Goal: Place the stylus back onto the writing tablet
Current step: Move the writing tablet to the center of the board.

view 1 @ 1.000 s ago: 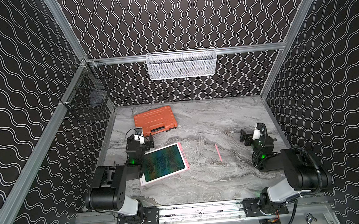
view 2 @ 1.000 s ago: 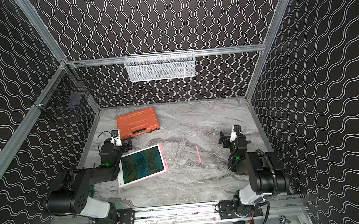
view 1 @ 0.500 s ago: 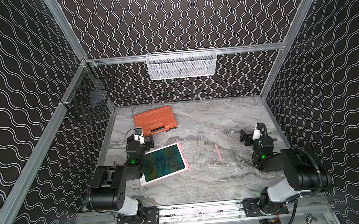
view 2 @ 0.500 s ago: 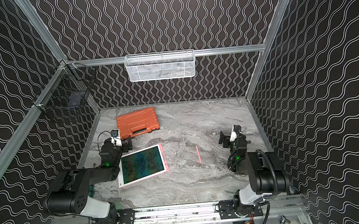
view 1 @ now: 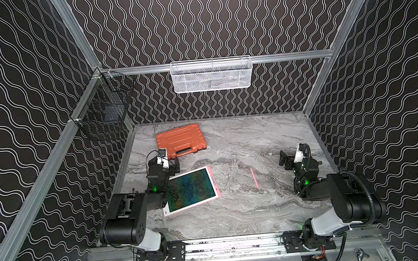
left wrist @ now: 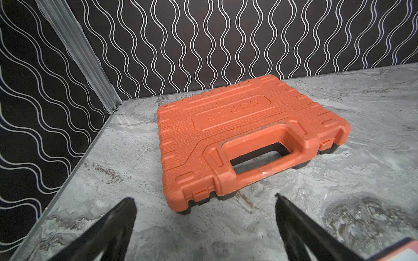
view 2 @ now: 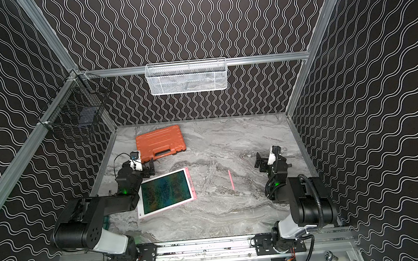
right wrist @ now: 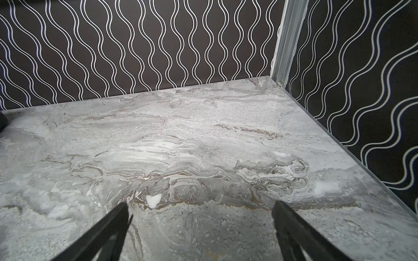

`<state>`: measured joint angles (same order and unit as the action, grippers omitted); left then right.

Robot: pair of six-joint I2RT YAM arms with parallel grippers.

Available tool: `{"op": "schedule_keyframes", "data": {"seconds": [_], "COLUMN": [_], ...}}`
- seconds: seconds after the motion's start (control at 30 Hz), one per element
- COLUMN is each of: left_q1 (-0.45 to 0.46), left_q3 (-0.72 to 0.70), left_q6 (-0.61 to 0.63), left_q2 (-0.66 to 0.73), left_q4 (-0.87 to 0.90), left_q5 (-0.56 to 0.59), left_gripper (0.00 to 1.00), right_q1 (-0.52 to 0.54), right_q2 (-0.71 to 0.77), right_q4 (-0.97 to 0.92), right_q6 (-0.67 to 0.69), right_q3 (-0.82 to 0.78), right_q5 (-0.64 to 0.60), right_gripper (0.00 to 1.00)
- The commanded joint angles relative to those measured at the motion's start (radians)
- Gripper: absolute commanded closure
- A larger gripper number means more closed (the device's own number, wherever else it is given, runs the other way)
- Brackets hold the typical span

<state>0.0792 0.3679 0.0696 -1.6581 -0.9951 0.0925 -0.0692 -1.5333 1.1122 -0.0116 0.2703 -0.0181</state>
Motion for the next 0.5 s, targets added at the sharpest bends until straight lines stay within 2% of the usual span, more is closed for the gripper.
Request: {"op": "schedule_keyframes", "data": {"seconds": [0.0,0.07,0.17,0.23,0.3,0.37,0.43,0.47], "left_q1": [0.003,0.008,0.013,0.013,0.013,0.013,0.014,0.018], "left_q3": [0.012,0.040,0.072,0.129,0.208,0.324,0.443,0.462], "left_q6": [0.029,0.007,-0.080,-0.156,-0.297,-0.411,-0.474,-0.487], "left_q2": [0.059,0.172,0.330,0.410,0.464,0.477,0.449,0.449], "left_q4": [0.028,0.187,0.382,0.564,0.789,1.060,1.314,1.358], "left_q5": [-0.030,-0.013,0.014,-0.004,0.025,-0.004,-0.055,-0.114], "left_gripper": [0.01,0.01,0.01,0.01,0.01,0.01,0.01,0.01], "right_q1": [-0.001,0.000,0.003,0.005,0.004,0.005,0.028,0.039], "right_q2": [0.093,0.191,0.284,0.318,0.282,0.191,0.189,0.196], "right_q4": [-0.111,-0.290,-0.413,-0.664,-0.960,-1.249,-1.298,-1.285], "right_q6": [-0.060,-0.083,-0.100,-0.200,-0.345,-0.424,-0.458,-0.484], "right_q3": [0.041,0.091,0.147,0.252,0.399,0.570,0.609,0.599], "right_q5": [-0.148,-0.186,-0.156,-0.185,-0.221,-0.150,-0.063,-0.007], "right_gripper": [0.00,0.00,0.00,0.00,0.00,0.00,0.00,0.00]}}
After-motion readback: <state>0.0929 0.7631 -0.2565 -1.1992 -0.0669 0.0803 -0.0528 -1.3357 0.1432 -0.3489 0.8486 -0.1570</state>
